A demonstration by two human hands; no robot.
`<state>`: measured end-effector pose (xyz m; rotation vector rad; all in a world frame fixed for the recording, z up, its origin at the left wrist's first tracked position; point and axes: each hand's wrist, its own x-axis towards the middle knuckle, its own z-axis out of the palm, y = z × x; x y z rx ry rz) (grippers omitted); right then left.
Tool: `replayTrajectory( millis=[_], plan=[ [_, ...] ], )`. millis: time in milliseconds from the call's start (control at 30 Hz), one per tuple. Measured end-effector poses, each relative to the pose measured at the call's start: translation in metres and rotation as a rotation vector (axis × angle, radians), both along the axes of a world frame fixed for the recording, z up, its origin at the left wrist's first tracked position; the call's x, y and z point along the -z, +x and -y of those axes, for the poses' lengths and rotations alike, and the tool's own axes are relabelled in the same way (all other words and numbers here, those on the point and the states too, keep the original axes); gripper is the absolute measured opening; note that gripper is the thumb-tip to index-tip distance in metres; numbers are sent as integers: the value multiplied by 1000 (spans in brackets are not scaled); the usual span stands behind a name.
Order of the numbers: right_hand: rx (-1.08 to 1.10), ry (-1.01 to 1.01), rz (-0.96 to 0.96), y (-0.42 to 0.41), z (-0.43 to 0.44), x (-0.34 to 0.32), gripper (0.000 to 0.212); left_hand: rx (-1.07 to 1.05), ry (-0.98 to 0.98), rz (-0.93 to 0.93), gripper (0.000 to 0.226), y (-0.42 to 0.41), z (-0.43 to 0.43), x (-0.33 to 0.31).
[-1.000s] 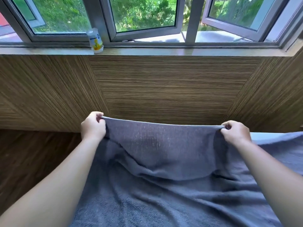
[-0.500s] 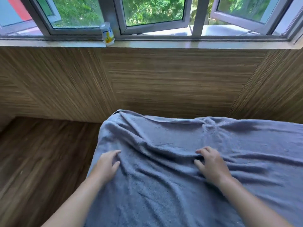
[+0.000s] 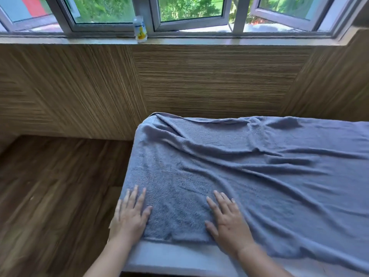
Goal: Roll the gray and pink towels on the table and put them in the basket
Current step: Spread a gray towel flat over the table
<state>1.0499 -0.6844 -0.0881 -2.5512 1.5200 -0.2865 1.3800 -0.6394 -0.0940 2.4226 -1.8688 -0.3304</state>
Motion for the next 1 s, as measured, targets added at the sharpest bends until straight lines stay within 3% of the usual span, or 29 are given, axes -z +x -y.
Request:
replayTrajectory(
  millis=[200,367,467,667,733,867,1000],
  plan=[
    [5,132,-123,-8,-64,2,70,-61,45,4,78,-3,-79,-1],
    [-14,202,-117,-11,-107,-5,71,-49,73,-34,89,-3,-112,-14],
    [77,172,1,-15,-115,-21,73,20,38,-128,89,-14,-104,-41],
    [425,126,299,-70,-94,-100,107,270,-61,-348,68,-86,-35,-116],
    [533,50,354,-105,-96,-128,99,355,-87,-382,59,-127,-7,-141],
    [729,-120,433,-206,-117,-161,50,567,-135,-415,49,-227,35,-181],
    [996,-280,476,-318,-165,-180,36,779,-150,-461,43,-347,57,-202]
  ],
)
